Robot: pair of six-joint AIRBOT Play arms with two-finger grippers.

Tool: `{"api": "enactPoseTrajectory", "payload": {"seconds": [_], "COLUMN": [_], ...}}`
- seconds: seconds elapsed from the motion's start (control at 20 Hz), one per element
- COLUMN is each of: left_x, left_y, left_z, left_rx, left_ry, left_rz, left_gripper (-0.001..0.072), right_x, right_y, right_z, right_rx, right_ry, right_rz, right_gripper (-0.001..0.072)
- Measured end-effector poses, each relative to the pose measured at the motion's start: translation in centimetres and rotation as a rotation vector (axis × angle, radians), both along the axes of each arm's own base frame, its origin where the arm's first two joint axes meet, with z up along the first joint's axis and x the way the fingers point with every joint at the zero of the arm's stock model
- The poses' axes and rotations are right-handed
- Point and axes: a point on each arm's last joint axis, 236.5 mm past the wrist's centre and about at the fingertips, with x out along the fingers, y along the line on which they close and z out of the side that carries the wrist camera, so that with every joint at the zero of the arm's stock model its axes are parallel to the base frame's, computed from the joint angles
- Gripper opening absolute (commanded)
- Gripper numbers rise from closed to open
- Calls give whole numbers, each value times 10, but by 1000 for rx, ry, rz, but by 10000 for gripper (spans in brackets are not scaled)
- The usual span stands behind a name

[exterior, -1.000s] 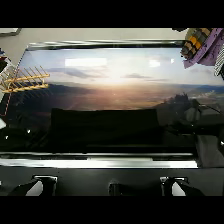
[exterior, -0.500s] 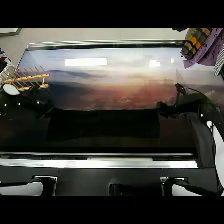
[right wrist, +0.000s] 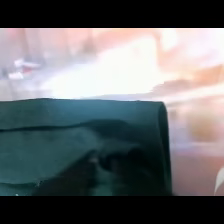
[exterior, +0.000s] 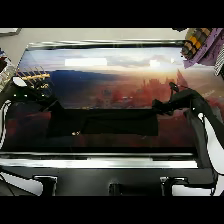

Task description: Fold the clothes and pants, and hang the long-sleeved shirts on hangers.

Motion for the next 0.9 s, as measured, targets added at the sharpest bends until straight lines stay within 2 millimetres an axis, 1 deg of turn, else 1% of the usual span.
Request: {"api": "enactPoseTrajectory", "payload": {"seconds": [0.1,0.15,0.2,0.25,0.3,0.4,0.45,0.55,0.7,0.8,0.9], "left_x": [5,9,13,16,19,21,20,19,17,16,15], "left_y": [7,13,19,25,32,41,44,48,48,47,44], "left_z": [3,7,14,23,34,57,69,90,112,121,125], "left_rx": [24,44,70,95,124,173,192,222,246,254,259], "left_ry": [-18,-34,-57,-83,-108,-161,-185,-232,-282,-303,-314], "left_rz": [-2,-3,-5,-9,-12,-17,-18,-18,-21,-25,-29], "left_gripper": [336,337,386,505,533,534,533,533,532,532,532], "right_x": [-4,-7,-9,-12,-16,-28,-33,-41,-50,-55,-55], "right_y": [-4,-12,-22,-34,-48,-70,-75,-75,-64,-54,-40], "right_z": [2,7,12,18,22,25,25,21,7,-1,-9], "right_rx": [10,11,13,13,18,32,46,91,177,216,227], "right_ry": [31,42,47,52,63,89,99,117,149,165,167], "right_rz": [-6,-14,-29,-48,-70,-88,-89,-82,-69,-52,-26], "right_gripper": [432,479,481,488,501,534,553,553,552,550,548]}}
